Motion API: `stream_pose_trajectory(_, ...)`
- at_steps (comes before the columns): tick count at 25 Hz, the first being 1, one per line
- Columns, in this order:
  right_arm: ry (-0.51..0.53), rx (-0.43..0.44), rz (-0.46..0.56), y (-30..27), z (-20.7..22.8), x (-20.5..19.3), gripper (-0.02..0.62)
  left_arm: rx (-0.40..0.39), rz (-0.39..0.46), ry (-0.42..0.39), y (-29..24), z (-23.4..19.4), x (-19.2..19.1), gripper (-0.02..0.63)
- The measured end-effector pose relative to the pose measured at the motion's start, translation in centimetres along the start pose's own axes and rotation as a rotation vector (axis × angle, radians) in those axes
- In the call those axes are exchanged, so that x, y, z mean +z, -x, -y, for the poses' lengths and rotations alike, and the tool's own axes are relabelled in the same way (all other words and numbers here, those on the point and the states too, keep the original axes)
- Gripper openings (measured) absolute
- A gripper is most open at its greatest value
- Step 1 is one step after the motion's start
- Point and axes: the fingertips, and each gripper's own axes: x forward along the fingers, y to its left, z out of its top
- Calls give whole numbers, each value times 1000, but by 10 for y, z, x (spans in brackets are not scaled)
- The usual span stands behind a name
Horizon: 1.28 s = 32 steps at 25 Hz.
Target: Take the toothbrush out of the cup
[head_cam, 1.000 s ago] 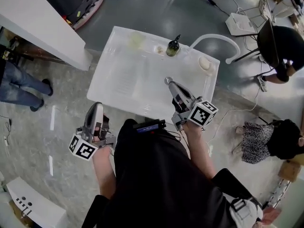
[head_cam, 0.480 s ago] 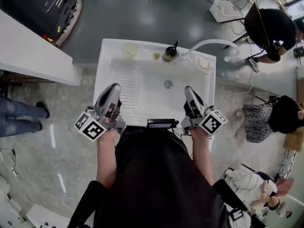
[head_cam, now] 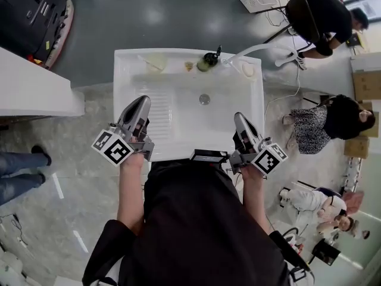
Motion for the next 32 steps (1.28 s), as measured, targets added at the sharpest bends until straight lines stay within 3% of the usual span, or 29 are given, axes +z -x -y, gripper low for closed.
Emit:
stream_pose_trajectory(6,9,9,-3,-6,-5,-3,5,25,-63,-50,-7,-17,-9,6)
stream_pose_trajectory(13,3,32,9,-11,0,3,5,87,-63,-81,-4,-35,-8,6)
stream_pose_trajectory(20,-13,34,33,-5,11,14,5,102,-75,-151,-25,-62,3,8)
stream_pose_trajectory(25,-21,16,56,7,21,21,5,131,-132,-203,-47,-87,1,11)
stream_pose_trajectory(29,-33,5,65,11,29,21,5,201,-192,-277,-57,-114,0,93)
stream_pose_trajectory(32,-40,-4,75,16,36,26,5,237,-225,-298,-67,-129,-4,118)
